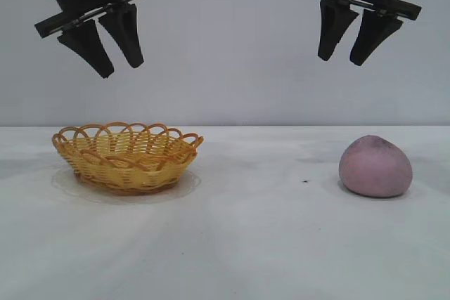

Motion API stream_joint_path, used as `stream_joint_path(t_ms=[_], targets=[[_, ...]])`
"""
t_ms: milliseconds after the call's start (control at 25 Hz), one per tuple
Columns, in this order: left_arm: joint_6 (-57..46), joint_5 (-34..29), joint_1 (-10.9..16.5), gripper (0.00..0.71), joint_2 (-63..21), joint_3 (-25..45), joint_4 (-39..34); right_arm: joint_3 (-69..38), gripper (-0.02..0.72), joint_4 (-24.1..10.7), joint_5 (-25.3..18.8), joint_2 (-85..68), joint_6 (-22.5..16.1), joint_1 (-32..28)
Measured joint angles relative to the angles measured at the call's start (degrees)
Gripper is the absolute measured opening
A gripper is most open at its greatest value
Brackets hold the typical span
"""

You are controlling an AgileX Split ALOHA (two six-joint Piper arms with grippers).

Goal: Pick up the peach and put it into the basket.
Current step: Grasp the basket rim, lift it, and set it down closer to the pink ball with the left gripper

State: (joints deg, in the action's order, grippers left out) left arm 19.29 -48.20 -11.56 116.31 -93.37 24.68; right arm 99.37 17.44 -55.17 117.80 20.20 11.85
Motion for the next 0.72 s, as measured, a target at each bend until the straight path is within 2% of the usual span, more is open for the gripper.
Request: stream_joint_path(t_ms=[480, 720], targets=[[0.00, 0.00, 0.00, 0.331, 0.00, 0.00, 0.00, 0.00, 0.372, 0.00, 0.00, 0.00, 0.00, 0.00], [-0.15, -2.74, 0.00, 0.331, 0.00, 0.00, -2.84, 0.00, 0.372, 0.00, 0.00, 0.00, 0.00, 0.00]])
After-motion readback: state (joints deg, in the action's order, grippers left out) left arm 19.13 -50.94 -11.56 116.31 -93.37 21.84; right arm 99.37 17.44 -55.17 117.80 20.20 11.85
